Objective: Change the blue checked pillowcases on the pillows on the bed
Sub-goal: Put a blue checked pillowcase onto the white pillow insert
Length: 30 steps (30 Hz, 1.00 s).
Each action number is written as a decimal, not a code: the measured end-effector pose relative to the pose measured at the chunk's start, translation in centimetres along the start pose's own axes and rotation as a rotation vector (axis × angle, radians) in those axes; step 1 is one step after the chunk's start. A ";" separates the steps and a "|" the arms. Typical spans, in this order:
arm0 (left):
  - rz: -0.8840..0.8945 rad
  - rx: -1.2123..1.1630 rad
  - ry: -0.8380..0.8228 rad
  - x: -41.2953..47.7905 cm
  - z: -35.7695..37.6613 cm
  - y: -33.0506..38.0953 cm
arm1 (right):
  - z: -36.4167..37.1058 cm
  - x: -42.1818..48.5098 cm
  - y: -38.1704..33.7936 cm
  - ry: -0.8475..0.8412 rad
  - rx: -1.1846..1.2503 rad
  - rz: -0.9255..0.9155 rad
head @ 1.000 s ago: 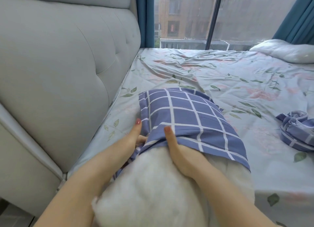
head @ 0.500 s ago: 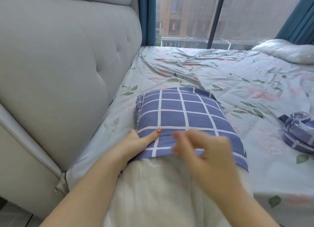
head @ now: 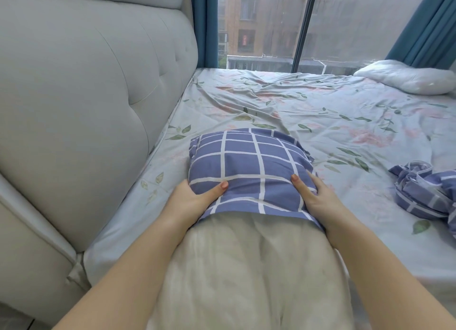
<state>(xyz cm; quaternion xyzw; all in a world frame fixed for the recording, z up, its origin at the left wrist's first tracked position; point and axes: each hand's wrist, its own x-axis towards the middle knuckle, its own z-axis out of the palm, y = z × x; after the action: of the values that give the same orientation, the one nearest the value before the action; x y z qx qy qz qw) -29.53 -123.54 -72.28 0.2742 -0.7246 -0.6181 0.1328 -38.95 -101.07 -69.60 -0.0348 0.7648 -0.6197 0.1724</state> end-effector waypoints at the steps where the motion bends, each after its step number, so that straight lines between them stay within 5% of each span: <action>1: 0.031 -0.010 0.034 0.2 0.0 0.3 | 0.0 -0.1 -0.1 0.010 0.070 -0.009; 7: 0.314 -0.045 0.197 1.1 -0.7 3.1 | -0.2 -0.2 -1.1 0.192 0.416 -0.191; 10: 0.385 0.074 0.140 0.4 -0.8 3.8 | -0.2 0.1 -1.4 0.360 0.507 -0.328; 14: 0.656 0.249 0.264 -3.0 -1.1 4.6 | -0.6 1.0 -1.9 0.580 0.503 -0.516; 16: 0.532 0.227 0.144 -5.0 -0.8 4.5 | -1.0 1.8 -1.3 0.700 0.454 -0.526; 18: 0.104 0.322 -0.203 -6.7 -0.7 4.1 | -1.5 2.9 0.0 0.771 0.385 -0.415; 20: -0.320 0.529 -0.561 -7.3 -1.5 3.9 | -1.7 3.7 1.3 0.724 0.300 -0.195; 22: -0.491 0.613 -0.735 -7.2 -2.8 3.6 | -1.6 3.8 2.0 0.622 0.214 -0.054; 27: -0.400 0.513 -0.616 -6.8 -1.1 2.4 | -2.7 2.3 2.5 0.478 0.192 0.025; 30: -0.311 0.096 -0.477 -6.1 1.7 1.7 | -3.1 1.7 1.3 0.466 0.403 -0.064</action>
<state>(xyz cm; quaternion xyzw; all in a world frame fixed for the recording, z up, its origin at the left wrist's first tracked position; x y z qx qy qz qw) -25.85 -118.56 -70.03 0.2351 -0.7129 -0.6432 -0.1509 -41.25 -98.31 -70.73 0.1190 0.6439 -0.7554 -0.0240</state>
